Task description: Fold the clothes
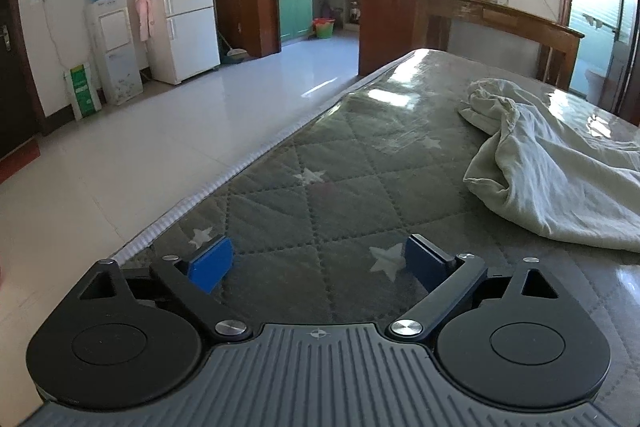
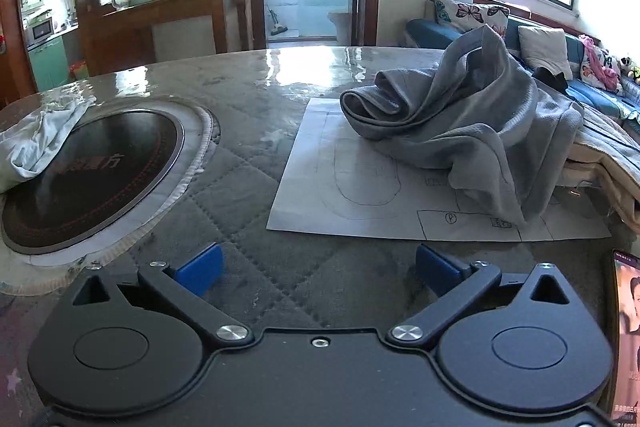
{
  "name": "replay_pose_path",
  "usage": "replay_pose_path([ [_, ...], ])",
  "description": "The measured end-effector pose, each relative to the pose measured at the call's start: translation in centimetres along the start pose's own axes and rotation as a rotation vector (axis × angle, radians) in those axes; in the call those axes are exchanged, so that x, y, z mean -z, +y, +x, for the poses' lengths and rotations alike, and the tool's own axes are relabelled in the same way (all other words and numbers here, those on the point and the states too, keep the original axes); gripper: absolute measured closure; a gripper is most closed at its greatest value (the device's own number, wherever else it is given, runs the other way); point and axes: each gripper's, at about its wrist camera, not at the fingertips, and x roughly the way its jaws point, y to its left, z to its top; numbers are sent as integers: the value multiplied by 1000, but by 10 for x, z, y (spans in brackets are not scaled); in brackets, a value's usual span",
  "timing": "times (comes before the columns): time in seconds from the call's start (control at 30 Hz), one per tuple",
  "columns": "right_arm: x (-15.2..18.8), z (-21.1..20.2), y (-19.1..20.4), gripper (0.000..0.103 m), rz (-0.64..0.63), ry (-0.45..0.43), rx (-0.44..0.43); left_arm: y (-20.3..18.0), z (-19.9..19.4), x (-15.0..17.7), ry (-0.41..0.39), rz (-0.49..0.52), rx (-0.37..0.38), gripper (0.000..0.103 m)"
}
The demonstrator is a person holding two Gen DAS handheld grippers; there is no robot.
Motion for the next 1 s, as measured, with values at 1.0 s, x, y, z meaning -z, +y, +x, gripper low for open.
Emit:
replay_pose_path([
  [1.0,0,-1,-2,0,1,-1,-2,-8,6,0,5,-10,-2,2],
])
